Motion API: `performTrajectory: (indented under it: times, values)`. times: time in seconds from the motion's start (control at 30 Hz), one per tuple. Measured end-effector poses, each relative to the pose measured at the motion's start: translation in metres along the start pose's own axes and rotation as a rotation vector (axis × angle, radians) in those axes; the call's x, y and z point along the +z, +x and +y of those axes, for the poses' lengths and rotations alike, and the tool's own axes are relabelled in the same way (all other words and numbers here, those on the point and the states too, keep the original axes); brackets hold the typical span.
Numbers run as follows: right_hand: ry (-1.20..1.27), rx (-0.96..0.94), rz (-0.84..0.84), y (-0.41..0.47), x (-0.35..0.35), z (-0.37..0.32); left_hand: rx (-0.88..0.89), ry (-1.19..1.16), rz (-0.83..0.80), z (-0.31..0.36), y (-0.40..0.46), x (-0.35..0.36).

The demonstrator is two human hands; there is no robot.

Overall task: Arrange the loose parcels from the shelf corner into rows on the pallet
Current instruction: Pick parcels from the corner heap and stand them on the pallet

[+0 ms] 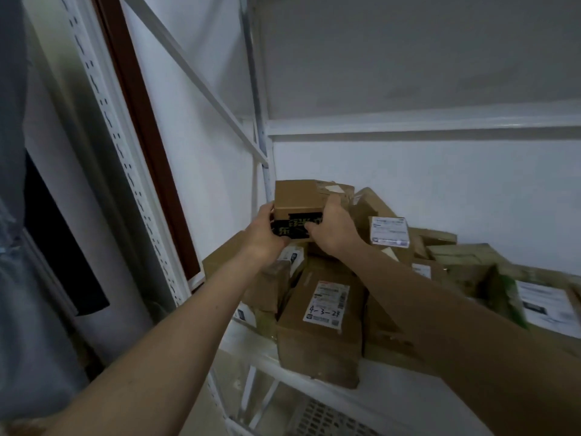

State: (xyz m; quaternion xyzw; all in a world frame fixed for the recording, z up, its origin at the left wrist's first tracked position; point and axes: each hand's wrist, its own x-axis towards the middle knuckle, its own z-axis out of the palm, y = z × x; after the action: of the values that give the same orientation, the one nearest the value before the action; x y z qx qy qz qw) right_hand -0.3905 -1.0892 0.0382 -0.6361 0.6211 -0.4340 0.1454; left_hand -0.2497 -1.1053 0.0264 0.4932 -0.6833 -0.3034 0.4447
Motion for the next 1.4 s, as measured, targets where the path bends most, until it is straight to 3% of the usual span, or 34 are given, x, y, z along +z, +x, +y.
performTrajectory:
  times: [0.27, 0.37, 0.57, 1.07, 1.2, 1.3, 1.4]
  values:
    - [-0.055, 0.137, 0.239, -0.073, -0.079, 0.035, 0.172, -0.101, -0.198, 0.039, -0.046, 0.072]
    - [-0.105, 0.212, 0.288, -0.105, -0.109, 0.056, 0.168, -0.187, -0.312, 0.056, -0.074, 0.107]
    - [-0.165, 0.309, 0.360, -0.161, -0.179, 0.096, 0.225, -0.144, -0.474, 0.097, -0.111, 0.172]
    - [-0.053, 0.576, 0.358, -0.258, -0.353, 0.217, 0.279, 0.023, -0.648, 0.189, -0.203, 0.371]
    - [-0.102, 0.632, 0.327, -0.275, -0.382, 0.256, 0.197, -0.020, -0.699, 0.199, -0.224, 0.415]
    - [-0.149, 0.642, 0.295, -0.284, -0.393, 0.284, 0.200, 0.069, -0.624, 0.202, -0.234, 0.438]
    - [-0.175, 0.651, 0.213, -0.289, -0.398, 0.310, 0.210, 0.157, -0.699, 0.200, -0.243, 0.452]
